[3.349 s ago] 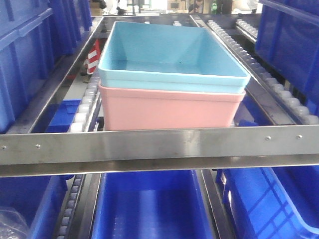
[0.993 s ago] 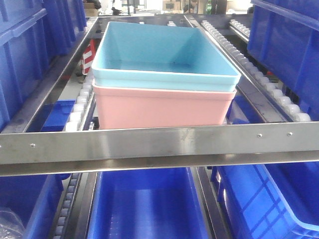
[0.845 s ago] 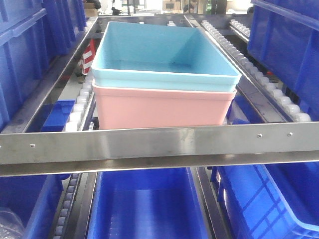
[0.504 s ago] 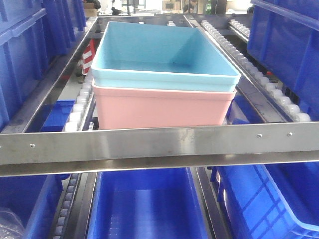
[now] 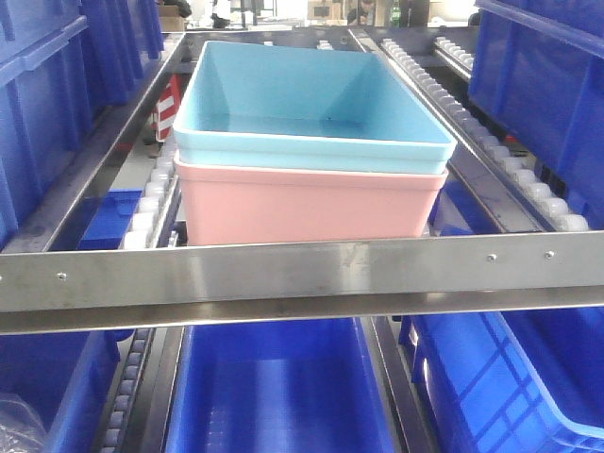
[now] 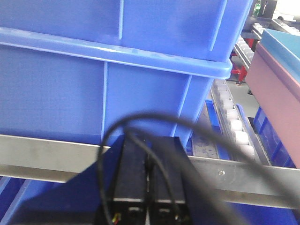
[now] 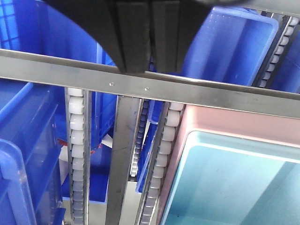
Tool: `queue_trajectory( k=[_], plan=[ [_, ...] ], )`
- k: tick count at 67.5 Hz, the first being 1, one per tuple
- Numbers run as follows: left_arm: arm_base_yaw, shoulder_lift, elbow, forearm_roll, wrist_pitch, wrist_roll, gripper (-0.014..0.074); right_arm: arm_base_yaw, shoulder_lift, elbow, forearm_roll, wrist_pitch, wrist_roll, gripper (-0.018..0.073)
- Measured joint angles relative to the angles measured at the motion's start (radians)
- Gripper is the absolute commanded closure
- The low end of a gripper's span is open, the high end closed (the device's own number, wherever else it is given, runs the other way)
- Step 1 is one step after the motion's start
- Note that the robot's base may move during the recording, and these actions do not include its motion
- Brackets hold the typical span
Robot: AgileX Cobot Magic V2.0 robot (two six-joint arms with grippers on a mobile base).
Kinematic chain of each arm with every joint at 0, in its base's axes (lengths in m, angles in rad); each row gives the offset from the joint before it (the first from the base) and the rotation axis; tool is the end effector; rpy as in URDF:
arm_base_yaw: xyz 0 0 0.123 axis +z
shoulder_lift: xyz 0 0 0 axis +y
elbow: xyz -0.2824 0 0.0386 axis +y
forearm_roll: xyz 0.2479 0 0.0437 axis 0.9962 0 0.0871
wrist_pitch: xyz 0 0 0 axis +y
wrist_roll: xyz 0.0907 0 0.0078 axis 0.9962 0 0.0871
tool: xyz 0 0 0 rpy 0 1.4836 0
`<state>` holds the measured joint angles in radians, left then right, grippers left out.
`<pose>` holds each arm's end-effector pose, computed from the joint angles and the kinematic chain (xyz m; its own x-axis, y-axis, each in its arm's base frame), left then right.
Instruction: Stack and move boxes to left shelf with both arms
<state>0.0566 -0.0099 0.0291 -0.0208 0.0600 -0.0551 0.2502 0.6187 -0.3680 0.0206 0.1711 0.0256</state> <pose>0.0569 0.0031 0.1983 0.0122 -0.0752 -0.9971 -0.0546 0.9956 -0.0758 0.1252 0.0323 0.2691 -0.3293 -0.0368 -0.9435 -0.2359 0.9707 0.0445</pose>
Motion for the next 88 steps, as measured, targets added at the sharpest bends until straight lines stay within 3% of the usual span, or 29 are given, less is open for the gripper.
queue_trajectory(
  k=[36,61,70,88],
  plan=[
    [0.0,0.0,0.0,0.0,0.002,0.0,0.0598,-0.002,-0.018,0.051,-0.002,-0.011,0.0,0.0509],
    [0.0,0.0,0.0,0.0,0.002,0.0,0.0598,-0.222,-0.465,0.313,0.037,-0.018,0.0,0.0509],
    [0.0,0.0,0.0,0.0,0.002,0.0,0.0598,-0.244,-0.614,0.391,0.044,-0.019,0.0,0.0509],
    [0.0,0.0,0.0,0.0,0.002,0.0,0.0598,-0.247,-0.628,0.397,0.029,-0.045,0.0,0.0509]
  ],
)
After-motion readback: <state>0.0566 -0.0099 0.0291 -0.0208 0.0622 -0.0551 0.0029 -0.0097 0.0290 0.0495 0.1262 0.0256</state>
